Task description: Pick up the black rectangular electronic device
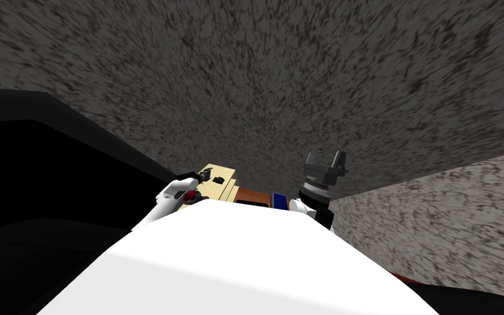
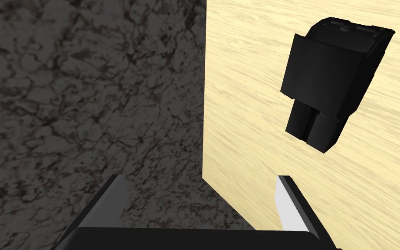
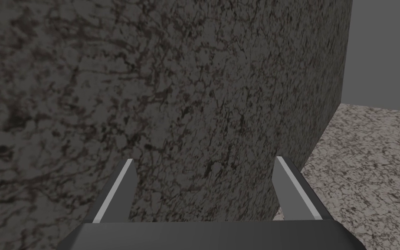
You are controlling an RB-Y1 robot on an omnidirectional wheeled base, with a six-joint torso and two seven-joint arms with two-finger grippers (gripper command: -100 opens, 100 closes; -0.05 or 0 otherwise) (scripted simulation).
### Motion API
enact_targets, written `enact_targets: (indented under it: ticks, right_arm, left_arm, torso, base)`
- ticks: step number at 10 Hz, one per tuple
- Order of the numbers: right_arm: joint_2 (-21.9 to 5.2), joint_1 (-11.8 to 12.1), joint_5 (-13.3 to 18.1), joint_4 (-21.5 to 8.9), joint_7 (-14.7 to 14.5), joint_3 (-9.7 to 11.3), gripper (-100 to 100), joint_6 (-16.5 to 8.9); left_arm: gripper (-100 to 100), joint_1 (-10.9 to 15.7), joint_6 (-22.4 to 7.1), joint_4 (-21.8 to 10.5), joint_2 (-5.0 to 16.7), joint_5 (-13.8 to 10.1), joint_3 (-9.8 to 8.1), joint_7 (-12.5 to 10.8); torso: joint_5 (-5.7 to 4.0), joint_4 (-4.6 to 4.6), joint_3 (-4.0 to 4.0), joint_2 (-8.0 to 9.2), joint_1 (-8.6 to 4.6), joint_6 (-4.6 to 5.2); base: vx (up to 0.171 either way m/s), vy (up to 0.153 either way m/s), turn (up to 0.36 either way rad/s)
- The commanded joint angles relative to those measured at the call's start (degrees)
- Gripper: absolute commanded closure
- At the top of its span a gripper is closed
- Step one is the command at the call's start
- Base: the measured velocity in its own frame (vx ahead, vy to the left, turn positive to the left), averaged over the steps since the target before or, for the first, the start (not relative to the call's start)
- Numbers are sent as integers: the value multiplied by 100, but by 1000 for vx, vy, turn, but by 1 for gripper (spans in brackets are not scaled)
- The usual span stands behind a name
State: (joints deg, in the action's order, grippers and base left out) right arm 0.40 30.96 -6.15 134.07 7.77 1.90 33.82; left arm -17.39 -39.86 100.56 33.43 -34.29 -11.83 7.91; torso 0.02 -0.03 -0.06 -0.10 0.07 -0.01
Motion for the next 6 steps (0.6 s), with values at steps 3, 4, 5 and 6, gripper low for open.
enact_targets:
  ticks: [3, 4, 5, 6]
  right_arm:
    - [0, 0, 0, 0, 0, 0, 0, 0]
    - [0, 0, 0, 0, 0, 0, 0, 0]
    - [0, 0, 0, 0, 0, 0, 0, 0]
    - [0, 0, 0, 0, 0, 0, 0, 0]
  left_arm:
    - [-100, 123, -565, -238, 244, -236, 12, 99]
    - [-100, 123, -691, -238, 244, -236, 12, 99]
    - [-100, 179, -870, -352, 348, -335, 35, 150]
    - [-100, 179, -961, -352, 348, -335, 35, 150]
  torso:
    - [0, 0, 0, 0, 2, -1]
    - [0, 0, -1, -3, 2, 0]
    - [0, 0, -1, -1, 1, 0]
    - [0, 0, -1, -3, 1, 0]
  base:
    - [35, 18, -7]
    - [33, 16, -6]
    - [39, 17, -8]
    - [32, 16, -5]
